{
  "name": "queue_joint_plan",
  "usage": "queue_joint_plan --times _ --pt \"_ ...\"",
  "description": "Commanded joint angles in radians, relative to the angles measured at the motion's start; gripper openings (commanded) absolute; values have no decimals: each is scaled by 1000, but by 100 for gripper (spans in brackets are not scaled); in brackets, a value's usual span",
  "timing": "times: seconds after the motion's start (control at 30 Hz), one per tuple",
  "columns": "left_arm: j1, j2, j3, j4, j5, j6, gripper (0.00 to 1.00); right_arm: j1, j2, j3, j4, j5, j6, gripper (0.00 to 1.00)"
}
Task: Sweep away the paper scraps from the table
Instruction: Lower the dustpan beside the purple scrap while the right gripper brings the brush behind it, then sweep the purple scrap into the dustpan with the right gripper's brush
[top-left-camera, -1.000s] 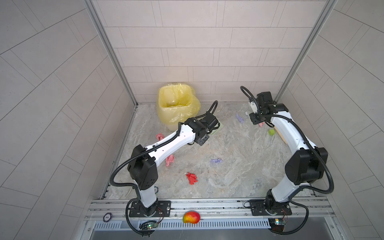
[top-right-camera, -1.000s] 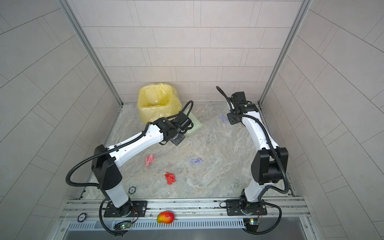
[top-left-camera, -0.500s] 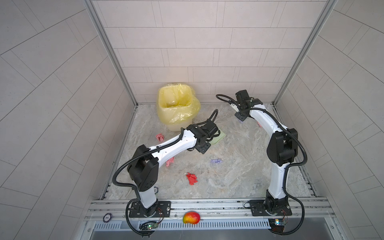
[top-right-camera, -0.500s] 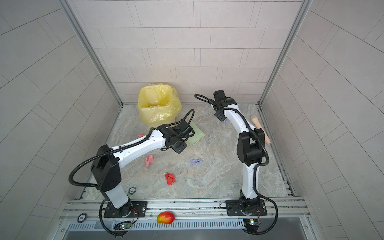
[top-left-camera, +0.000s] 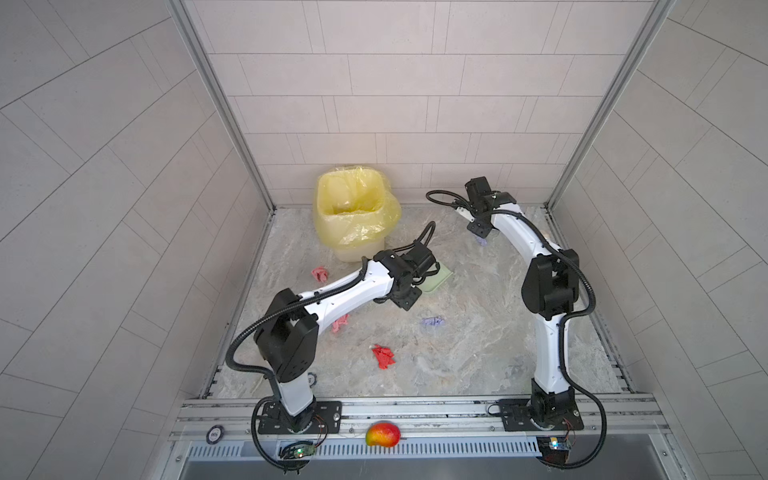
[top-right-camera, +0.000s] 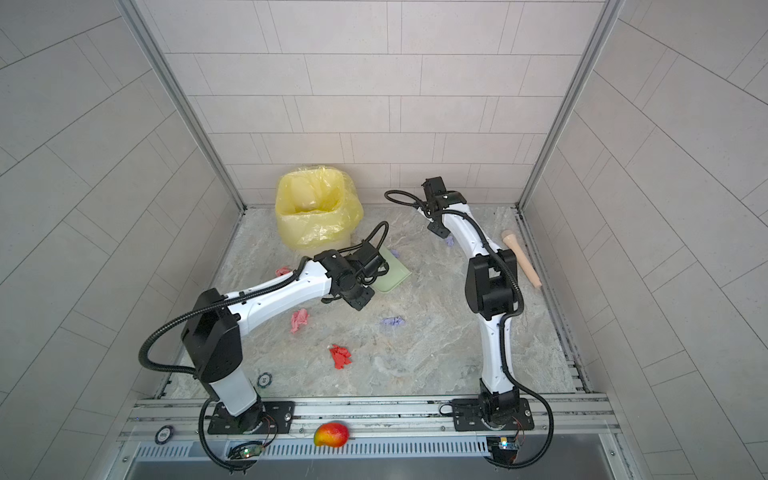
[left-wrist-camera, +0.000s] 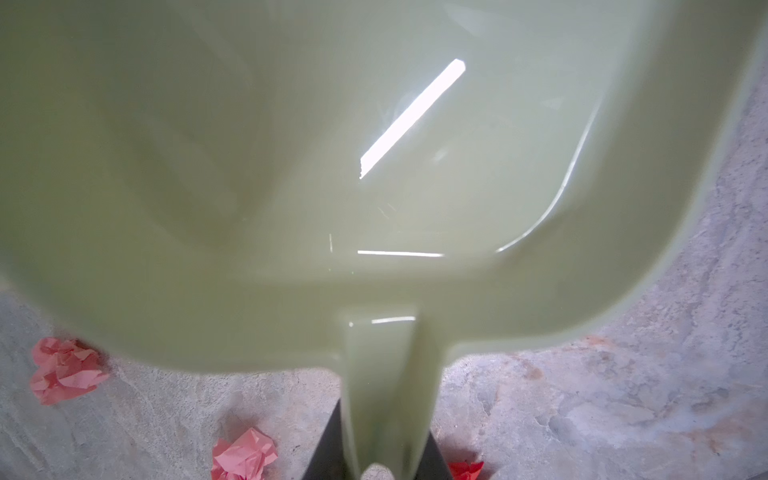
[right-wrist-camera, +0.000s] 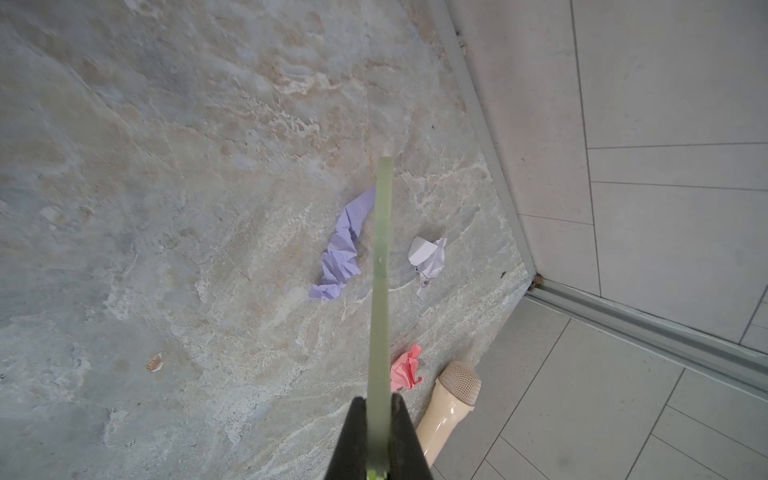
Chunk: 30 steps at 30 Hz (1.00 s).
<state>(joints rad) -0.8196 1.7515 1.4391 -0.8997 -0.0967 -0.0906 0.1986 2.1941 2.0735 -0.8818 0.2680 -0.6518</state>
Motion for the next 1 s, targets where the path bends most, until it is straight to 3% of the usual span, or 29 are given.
queue_joint_plan --times 0.0,0.23,0.5,0.73,0.97 --pt "-6 -17 -2 2 5 -28 0 7 16 43 -77 -22 -29 0" --pt "-6 -21 -13 1 -2 -30 0 27 -56 -5 -212 -82 -28 0" --pt "-6 -1 -8 -13 15 -13 0 88 -252 -264 -276 -152 -10 0" --pt "-7 15 -11 -25 17 8 0 158 -388 -372 -336 -136 116 0" --pt "-17 100 68 -58 98 82 0 124 -384 -289 -377 -102 325 0"
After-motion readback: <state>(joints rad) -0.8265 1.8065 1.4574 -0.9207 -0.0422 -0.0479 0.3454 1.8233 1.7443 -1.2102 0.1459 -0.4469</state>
